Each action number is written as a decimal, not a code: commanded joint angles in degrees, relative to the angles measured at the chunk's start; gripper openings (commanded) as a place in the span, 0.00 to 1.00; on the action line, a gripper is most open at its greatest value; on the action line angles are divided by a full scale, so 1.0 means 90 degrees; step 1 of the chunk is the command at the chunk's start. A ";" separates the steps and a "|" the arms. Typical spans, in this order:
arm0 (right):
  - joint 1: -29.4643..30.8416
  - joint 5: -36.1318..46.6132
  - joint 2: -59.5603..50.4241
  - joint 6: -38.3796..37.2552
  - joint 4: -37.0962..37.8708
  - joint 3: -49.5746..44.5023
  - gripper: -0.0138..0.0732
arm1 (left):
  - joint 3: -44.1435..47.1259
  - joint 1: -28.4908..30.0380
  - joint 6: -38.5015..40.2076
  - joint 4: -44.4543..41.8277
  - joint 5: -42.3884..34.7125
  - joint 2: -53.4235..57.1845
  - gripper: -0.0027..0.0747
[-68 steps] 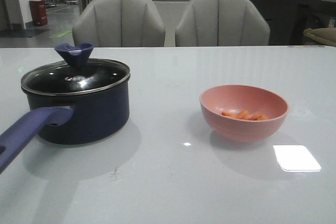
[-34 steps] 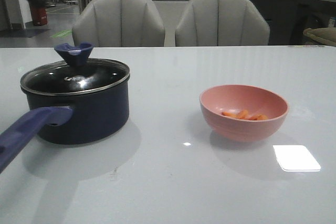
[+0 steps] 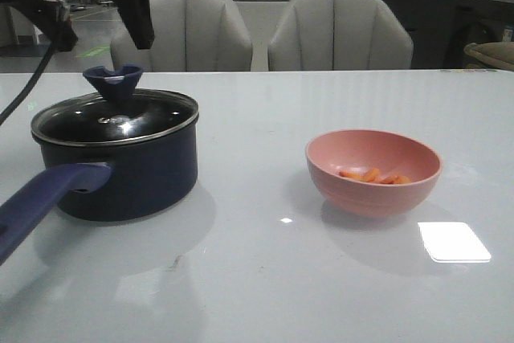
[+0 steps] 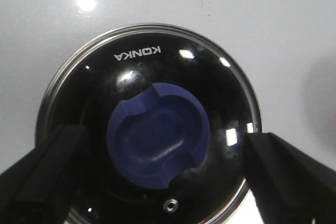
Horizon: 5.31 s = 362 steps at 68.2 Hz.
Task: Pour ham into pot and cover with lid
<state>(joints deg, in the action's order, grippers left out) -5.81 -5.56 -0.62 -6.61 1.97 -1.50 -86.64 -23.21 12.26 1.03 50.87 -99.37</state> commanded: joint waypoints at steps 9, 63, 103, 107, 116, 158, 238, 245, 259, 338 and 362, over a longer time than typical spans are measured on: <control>0.0031 0.0469 -0.0123 0.0042 0.0095 0.0031 0.34 | -0.0784 -0.0081 0.0527 -0.0378 0.0420 -0.0319 0.86; 0.0031 0.0469 -0.0123 0.0042 0.0095 0.0031 0.34 | -0.1470 -0.0081 0.0601 -0.0453 0.0713 -0.0876 0.39; 0.0031 0.0469 -0.0123 0.0042 0.0095 0.0031 0.34 | -0.0685 0.1527 -0.0156 -0.0940 0.1122 0.0405 0.39; 0.0031 0.0469 -0.0123 0.0042 0.0095 0.0031 0.34 | -0.0419 0.1803 -0.0183 -0.0940 0.1009 0.0494 0.39; 0.0031 0.0469 -0.0123 0.0042 0.0095 0.0031 0.34 | 0.0179 0.2519 -0.0424 -0.0634 0.0578 0.0599 0.39; 0.0031 0.0469 -0.0123 0.0042 0.0095 0.0031 0.34 | 0.2375 0.3247 -0.1309 0.0102 -0.1484 -0.0070 0.40; 0.0031 0.0469 -0.0123 0.0042 0.0095 0.0031 0.34 | 0.3220 0.1811 -0.1309 0.0031 -0.2275 0.4042 0.84; 0.0031 0.0469 -0.0123 0.0042 0.0095 0.0031 0.34 | 0.3832 0.1565 -0.1309 0.0031 -0.2773 0.4884 0.84; 0.0031 0.0469 -0.0123 0.0042 0.0095 0.0031 0.34 | 0.5180 0.1248 -0.1309 0.0063 -0.3422 0.6676 0.84; 0.0023 -0.0381 0.1814 -0.0061 0.0095 0.2257 0.34 | 0.7500 0.0693 -0.1309 0.0262 -0.3289 1.1092 0.84; 0.0010 -0.0382 0.3853 -0.0069 -0.0701 0.2799 0.38 | 0.7500 0.0693 -0.1309 0.0262 -0.3301 1.1092 0.84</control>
<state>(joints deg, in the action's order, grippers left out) -5.81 -13.16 27.80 -7.47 -1.67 19.10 -17.74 -16.48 0.46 3.15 25.52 0.27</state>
